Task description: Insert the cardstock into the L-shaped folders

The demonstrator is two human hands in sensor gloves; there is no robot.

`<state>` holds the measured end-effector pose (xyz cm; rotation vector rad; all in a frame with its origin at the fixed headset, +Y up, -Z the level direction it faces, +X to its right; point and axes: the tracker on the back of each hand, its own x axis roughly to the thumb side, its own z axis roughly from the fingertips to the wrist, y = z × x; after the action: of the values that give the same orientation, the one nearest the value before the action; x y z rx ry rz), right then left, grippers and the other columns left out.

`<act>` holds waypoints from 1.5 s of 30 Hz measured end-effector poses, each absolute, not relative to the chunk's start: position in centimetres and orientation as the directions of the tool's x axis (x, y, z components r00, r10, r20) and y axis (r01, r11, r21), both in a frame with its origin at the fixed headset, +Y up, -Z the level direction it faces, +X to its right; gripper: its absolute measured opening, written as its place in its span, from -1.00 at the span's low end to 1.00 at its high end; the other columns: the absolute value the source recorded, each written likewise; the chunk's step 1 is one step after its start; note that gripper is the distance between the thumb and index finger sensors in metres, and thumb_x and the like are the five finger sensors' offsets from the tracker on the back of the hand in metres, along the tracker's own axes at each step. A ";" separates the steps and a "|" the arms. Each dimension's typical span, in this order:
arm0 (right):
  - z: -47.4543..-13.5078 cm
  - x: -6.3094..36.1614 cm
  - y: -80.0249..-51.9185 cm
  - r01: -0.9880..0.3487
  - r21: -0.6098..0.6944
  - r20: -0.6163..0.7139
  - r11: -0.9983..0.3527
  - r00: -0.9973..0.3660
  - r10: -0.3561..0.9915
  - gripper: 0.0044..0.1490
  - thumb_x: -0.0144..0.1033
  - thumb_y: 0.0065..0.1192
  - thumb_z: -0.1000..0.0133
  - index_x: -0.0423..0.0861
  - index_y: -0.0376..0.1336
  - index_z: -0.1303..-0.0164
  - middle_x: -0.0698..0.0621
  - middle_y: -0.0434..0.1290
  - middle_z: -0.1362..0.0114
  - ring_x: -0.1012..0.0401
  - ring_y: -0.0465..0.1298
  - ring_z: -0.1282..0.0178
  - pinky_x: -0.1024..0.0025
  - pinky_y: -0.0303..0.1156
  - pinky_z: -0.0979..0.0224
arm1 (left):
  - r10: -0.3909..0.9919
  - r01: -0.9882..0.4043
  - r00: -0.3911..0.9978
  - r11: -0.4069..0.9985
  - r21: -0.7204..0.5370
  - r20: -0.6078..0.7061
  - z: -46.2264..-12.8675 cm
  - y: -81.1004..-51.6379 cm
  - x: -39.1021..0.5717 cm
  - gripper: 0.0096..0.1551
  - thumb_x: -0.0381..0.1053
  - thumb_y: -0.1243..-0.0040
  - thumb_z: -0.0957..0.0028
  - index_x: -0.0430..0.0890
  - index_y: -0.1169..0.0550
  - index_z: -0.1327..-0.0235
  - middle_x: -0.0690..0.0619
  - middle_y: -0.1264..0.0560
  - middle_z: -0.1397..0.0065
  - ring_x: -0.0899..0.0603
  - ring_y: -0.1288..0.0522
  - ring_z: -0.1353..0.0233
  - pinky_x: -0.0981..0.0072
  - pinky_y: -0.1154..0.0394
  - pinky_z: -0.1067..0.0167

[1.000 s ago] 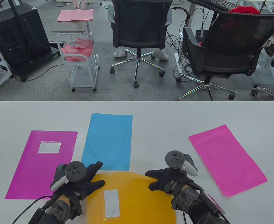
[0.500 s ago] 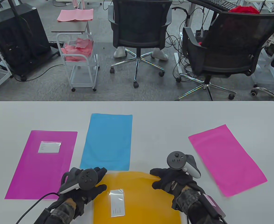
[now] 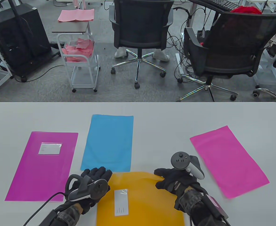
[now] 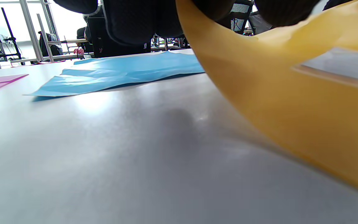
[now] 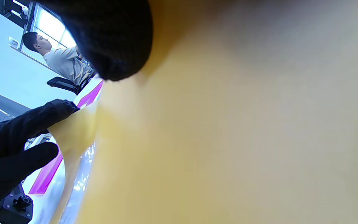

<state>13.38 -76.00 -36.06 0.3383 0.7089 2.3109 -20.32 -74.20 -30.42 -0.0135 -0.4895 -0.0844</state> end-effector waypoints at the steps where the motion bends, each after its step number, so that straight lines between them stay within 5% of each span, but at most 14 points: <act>1: -36.1 13.4 -76.0 -0.540 0.574 0.043 -0.616 -0.731 0.681 -0.14 -0.07 0.43 0.19 -0.05 0.11 -0.26 -0.20 0.48 0.18 0.04 0.57 0.53 0.27 0.53 0.60 | -0.073 0.075 0.880 0.997 0.013 0.469 -30.4 -74.2 -20.3 -0.24 0.28 -0.18 0.01 0.05 -0.33 -0.45 -0.13 -0.40 -0.51 -0.33 -0.54 -0.44 -0.30 -0.36 -0.31; 7: -36.1 13.1 -75.9 -0.546 0.583 0.057 -0.602 -0.711 0.701 -0.14 -0.06 0.42 0.18 -0.04 0.10 -0.27 -0.20 0.47 0.16 0.04 0.57 0.51 0.27 0.54 0.58 | 0.094 -0.106 0.931 0.994 0.015 0.352 -30.7 -73.2 -20.8 -0.15 -0.01 -0.42 0.11 -0.03 -0.28 -0.45 -0.07 -0.53 -0.23 -0.18 -0.73 -0.05 -0.22 -0.50 -0.20; 13: -35.9 12.9 -75.6 -0.543 0.569 0.075 -0.618 -0.714 0.696 -0.13 -0.06 0.42 0.19 -0.05 0.10 -0.26 -0.20 0.47 0.17 0.04 0.57 0.52 0.28 0.54 0.59 | 0.145 -0.186 0.923 0.979 0.084 0.357 -30.6 -72.6 -21.2 -0.42 -0.05 -0.44 0.17 -0.08 -0.55 -0.16 -0.07 -0.67 0.07 -0.14 -0.83 0.20 -0.15 -0.62 -0.07; 20: -35.9 13.1 -75.8 -0.542 0.575 0.050 -0.614 -0.725 0.687 -0.13 -0.05 0.41 0.18 -0.06 0.10 -0.26 -0.20 0.48 0.18 0.05 0.57 0.53 0.28 0.54 0.60 | -0.051 -0.096 0.888 0.952 0.292 0.457 -29.4 -71.7 -20.4 -0.60 0.00 -0.38 0.09 0.01 -0.66 -0.02 -0.06 -0.76 0.02 -0.19 -0.86 0.09 -0.15 -0.59 -0.08; 26: -36.0 13.5 -76.2 -0.548 0.579 0.024 -0.604 -0.729 0.684 -0.12 -0.05 0.42 0.18 -0.05 0.08 -0.28 -0.22 0.46 0.15 0.03 0.57 0.51 0.26 0.54 0.58 | -0.092 -0.120 0.851 0.925 0.361 0.518 -28.7 -71.2 -19.8 -0.60 0.03 -0.34 0.07 0.06 -0.65 -0.05 -0.09 -0.46 -0.42 -0.36 -0.48 -0.45 -0.30 -0.36 -0.28; 28: -35.9 13.5 -76.2 -0.527 0.575 0.033 -0.626 -0.749 0.662 -0.09 -0.05 0.42 0.18 -0.03 0.05 -0.30 -0.26 0.43 0.10 0.01 0.55 0.49 0.25 0.53 0.56 | -0.040 -0.171 0.856 0.919 0.355 0.515 -28.8 -70.7 -20.0 -0.61 0.05 -0.32 0.06 0.05 -0.66 -0.02 0.01 -0.71 -0.13 -0.18 -0.76 -0.15 -0.11 -0.57 -0.13; 29: -35.9 13.4 -76.0 -0.499 0.557 0.051 -0.664 -0.777 0.627 -0.05 -0.02 0.43 0.19 0.00 0.03 -0.33 -0.29 0.39 0.02 -0.02 0.55 0.47 0.23 0.52 0.54 | 0.026 -0.212 0.862 0.925 0.314 0.506 -28.8 -70.7 -20.4 -0.60 0.07 -0.30 0.05 0.07 -0.65 -0.04 0.06 -0.77 0.06 -0.01 -0.87 0.19 0.10 -0.73 0.12; 31: -35.9 13.4 -76.0 -0.403 0.530 0.097 -0.746 -0.845 0.525 0.03 0.08 0.42 0.21 0.04 -0.03 -0.36 -0.30 0.32 -0.11 -0.04 0.54 0.41 0.22 0.52 0.49 | 0.208 -0.367 0.854 0.891 0.267 0.478 -29.1 -70.8 -21.1 -0.61 0.04 -0.32 0.08 0.04 -0.67 -0.01 0.02 -0.78 0.11 0.01 -0.87 0.31 0.13 -0.75 0.23; 37: -35.2 11.5 -75.8 -0.084 0.425 0.082 -0.901 -0.988 0.130 0.16 0.28 0.35 0.23 0.06 -0.15 -0.40 -0.34 0.06 -0.41 -0.12 0.51 0.28 0.13 0.52 0.37 | 0.442 -0.539 0.794 0.829 0.148 0.418 -29.8 -71.5 -21.8 -0.61 0.02 -0.33 0.10 0.01 -0.68 0.01 -0.01 -0.78 0.14 0.04 -0.87 0.37 0.15 -0.76 0.27; 40: -34.4 9.0 -74.9 0.131 0.361 0.210 -0.923 -0.976 -0.056 0.20 0.35 0.25 0.20 0.08 -0.26 -0.41 -0.28 -0.04 -0.51 -0.02 0.54 0.27 0.24 0.56 0.35 | 0.475 -0.565 0.774 0.817 0.118 0.419 -29.8 -71.6 -21.5 -0.61 0.01 -0.33 0.09 0.02 -0.68 0.00 -0.02 -0.78 0.13 0.03 -0.87 0.36 0.13 -0.75 0.26; 42: -33.7 7.3 -74.7 0.037 0.331 0.348 -0.943 -0.934 0.085 0.31 0.32 0.22 0.18 0.00 -0.48 -0.32 -0.20 -0.10 -0.54 0.05 0.56 0.27 0.32 0.59 0.34 | 0.478 -0.568 0.770 0.815 0.113 0.423 -29.8 -71.7 -21.4 -0.61 0.02 -0.32 0.09 0.03 -0.68 -0.01 0.00 -0.78 0.12 0.04 -0.87 0.36 0.14 -0.76 0.26; 44: -33.1 5.9 -75.1 -0.264 0.380 0.422 -0.886 -0.803 0.420 0.26 0.17 0.30 0.19 -0.01 -0.43 -0.31 -0.21 -0.05 -0.52 0.05 0.58 0.38 0.31 0.59 0.46 | 0.564 -0.637 0.725 0.767 0.075 0.395 -29.8 -71.8 -21.5 -0.61 0.02 -0.32 0.08 0.03 -0.68 -0.01 -0.01 -0.78 0.11 0.03 -0.87 0.35 0.13 -0.75 0.25; 45: -33.1 5.8 -75.2 -0.271 0.422 0.394 -0.865 -0.804 0.444 0.25 0.12 0.31 0.18 0.00 -0.43 -0.31 -0.21 -0.02 -0.52 0.04 0.58 0.36 0.29 0.59 0.44 | 0.596 -0.661 0.711 0.747 0.065 0.373 -29.8 -71.9 -21.6 -0.61 0.02 -0.33 0.09 0.03 -0.68 -0.01 -0.01 -0.77 0.12 0.02 -0.87 0.34 0.13 -0.75 0.24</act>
<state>5.79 -75.23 -33.08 0.6937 0.4923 2.6213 -21.64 -71.93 -29.83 0.2004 -0.3423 0.7027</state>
